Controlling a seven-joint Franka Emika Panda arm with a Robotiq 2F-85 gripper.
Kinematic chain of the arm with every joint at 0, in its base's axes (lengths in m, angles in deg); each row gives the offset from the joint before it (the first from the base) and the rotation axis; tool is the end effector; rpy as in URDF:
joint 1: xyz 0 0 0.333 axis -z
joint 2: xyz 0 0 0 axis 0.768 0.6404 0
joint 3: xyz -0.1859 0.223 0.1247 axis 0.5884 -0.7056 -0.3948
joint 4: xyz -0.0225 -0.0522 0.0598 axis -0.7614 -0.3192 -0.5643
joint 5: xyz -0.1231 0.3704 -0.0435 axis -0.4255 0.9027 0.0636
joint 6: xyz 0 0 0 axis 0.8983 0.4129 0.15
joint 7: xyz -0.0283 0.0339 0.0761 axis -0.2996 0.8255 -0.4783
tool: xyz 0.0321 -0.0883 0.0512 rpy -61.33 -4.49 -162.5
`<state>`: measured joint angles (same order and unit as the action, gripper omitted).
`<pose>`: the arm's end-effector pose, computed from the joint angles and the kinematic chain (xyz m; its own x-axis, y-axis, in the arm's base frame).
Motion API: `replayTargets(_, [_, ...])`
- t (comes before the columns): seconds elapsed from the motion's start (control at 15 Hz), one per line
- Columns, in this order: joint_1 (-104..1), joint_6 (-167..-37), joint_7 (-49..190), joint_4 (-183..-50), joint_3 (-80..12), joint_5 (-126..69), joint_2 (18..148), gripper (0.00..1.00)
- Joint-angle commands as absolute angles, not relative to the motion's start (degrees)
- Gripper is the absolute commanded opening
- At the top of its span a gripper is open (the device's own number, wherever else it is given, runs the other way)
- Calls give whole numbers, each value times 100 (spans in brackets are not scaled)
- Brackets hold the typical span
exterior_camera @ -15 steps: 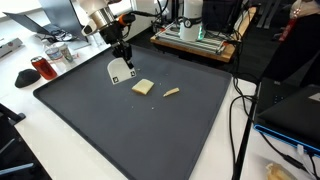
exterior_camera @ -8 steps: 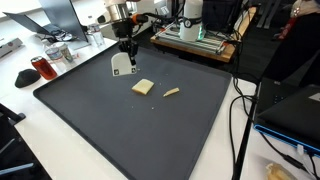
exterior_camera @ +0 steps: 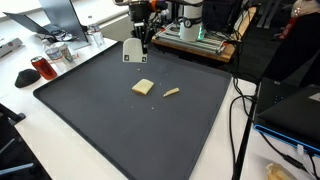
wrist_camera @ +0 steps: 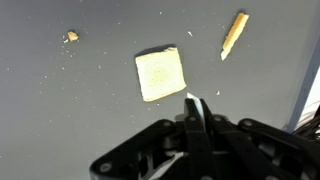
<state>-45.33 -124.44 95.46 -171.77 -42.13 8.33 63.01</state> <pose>0.4589 -0.0272 0.3041 0.9485 -0.2045 0.2421 -0.1401 -0.9558 -0.2584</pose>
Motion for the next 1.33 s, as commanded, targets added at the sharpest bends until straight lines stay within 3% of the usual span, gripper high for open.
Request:
replayTargets(0.0, [-4876,-12514,8355,-17655,-4170,-72,5639,1])
replayTargets(0.4, [-5263,-11622,7282,-17242,-4407,-1323,5353,1])
replayTargets(1.0, [-5575,-8989,6820,-15190,-4751,-2592,6485,1])
replayTargets(1.27, [-5552,-8571,6236,-14499,-4629,-2690,7138,1])
